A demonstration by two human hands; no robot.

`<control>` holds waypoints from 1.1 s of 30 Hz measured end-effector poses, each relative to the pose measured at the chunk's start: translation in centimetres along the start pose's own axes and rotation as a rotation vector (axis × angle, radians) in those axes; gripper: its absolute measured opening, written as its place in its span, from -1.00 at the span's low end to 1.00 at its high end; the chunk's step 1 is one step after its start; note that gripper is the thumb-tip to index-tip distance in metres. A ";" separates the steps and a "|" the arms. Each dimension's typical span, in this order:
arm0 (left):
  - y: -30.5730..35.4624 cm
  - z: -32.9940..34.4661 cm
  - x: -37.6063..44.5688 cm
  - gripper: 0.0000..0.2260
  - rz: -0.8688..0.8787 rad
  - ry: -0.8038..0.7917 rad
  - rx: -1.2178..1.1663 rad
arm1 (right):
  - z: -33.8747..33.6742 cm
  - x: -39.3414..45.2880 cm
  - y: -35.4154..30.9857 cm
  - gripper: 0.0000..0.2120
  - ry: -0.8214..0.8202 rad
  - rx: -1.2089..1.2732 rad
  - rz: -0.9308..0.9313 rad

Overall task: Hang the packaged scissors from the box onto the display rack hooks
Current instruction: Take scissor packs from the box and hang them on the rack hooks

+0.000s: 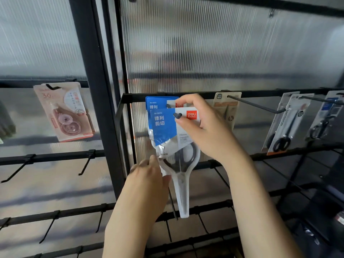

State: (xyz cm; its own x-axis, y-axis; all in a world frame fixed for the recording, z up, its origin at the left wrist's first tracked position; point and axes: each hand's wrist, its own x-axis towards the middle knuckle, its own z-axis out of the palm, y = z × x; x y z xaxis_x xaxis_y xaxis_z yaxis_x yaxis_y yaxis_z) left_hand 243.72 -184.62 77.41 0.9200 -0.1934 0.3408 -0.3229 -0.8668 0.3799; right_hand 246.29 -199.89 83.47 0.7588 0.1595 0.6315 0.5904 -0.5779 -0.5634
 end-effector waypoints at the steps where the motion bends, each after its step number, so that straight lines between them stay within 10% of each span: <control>1: 0.0 0.0 0.0 -0.75 -0.003 -0.004 0.003 | 0.2 0.4 0.2 -0.78 0.006 -0.002 0.011; 22: 5.6 7.0 -0.5 -0.53 0.128 -0.279 0.167 | -1.8 -7.4 9.7 -0.66 0.113 -0.210 0.211; 33: 15.6 26.3 -4.9 -0.55 0.414 -0.894 0.157 | -7.6 -28.9 20.6 -0.58 -0.122 -0.408 0.925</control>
State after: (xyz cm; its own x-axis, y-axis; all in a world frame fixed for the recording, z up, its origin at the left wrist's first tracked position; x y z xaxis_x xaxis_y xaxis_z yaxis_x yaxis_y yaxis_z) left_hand 240.04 -209.34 59.04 0.5918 -0.7128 -0.3764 -0.6823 -0.6916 0.2370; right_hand 234.42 -222.51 57.63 0.9067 -0.4207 -0.0312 -0.3635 -0.7415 -0.5640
